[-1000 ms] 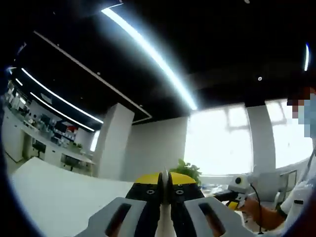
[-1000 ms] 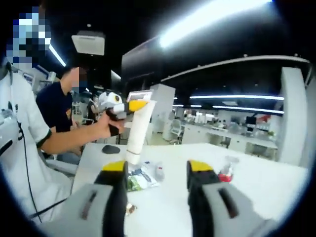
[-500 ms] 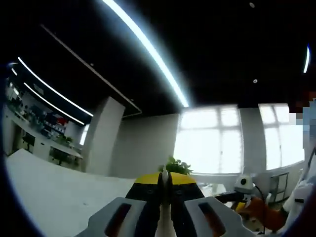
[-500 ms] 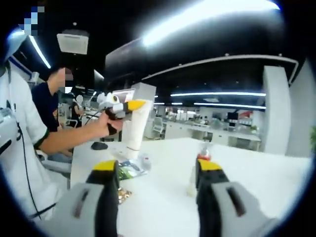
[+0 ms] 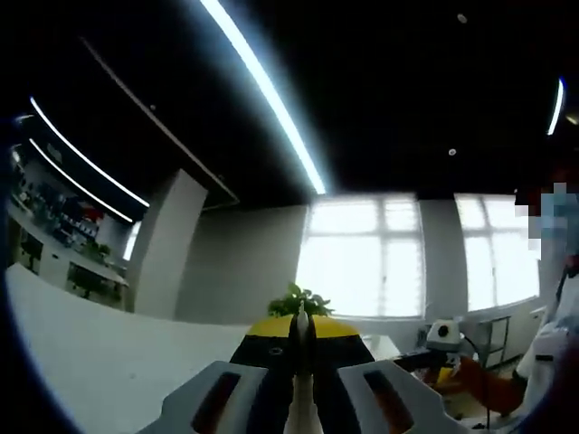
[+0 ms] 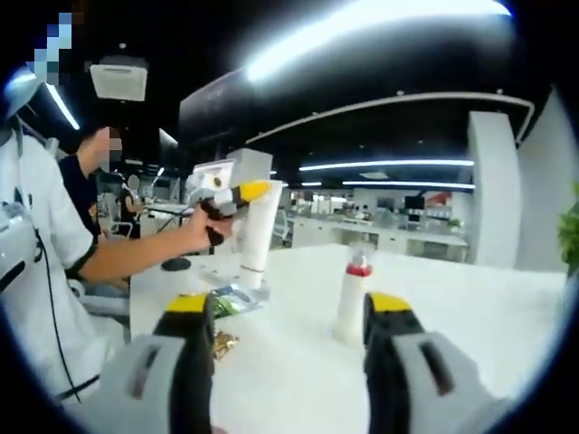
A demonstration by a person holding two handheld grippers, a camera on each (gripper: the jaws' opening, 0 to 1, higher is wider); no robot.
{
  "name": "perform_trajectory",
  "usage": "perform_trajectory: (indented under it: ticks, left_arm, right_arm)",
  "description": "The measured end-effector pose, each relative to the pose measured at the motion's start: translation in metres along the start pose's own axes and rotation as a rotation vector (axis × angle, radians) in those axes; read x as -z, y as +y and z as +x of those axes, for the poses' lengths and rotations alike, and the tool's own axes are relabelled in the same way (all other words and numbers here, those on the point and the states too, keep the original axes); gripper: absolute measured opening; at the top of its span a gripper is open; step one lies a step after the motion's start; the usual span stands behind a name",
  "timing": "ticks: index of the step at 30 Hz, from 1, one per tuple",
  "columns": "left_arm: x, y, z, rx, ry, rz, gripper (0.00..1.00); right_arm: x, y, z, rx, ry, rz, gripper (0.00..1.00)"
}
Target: Arrange the skincare products in the storage area until every visible bottle or jar stands upright without overlapping.
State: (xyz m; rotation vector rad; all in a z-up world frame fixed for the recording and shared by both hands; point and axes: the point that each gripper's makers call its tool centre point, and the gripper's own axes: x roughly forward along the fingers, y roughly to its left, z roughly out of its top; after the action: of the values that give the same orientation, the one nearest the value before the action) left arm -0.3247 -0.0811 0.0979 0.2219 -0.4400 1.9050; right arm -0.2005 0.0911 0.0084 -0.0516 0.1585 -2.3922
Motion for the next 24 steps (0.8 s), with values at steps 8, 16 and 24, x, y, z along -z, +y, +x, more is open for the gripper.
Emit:
perform_trajectory:
  ticks: [8, 16, 24]
  left_arm:
    - [0.020, 0.005, 0.018, 0.068, 0.018, -0.026, 0.02]
    - [0.039, 0.015, 0.032, 0.128, 0.034, 0.004, 0.02]
    - [0.051, 0.026, 0.040, 0.188, 0.005, -0.020, 0.02]
  right_arm:
    - [0.011, -0.010, -0.010, 0.023, 0.006, 0.033, 0.66]
    - [0.023, -0.024, -0.016, 0.046, 0.022, 0.056, 0.66]
    - [0.024, -0.015, -0.016, 0.054, 0.003, 0.104, 0.68]
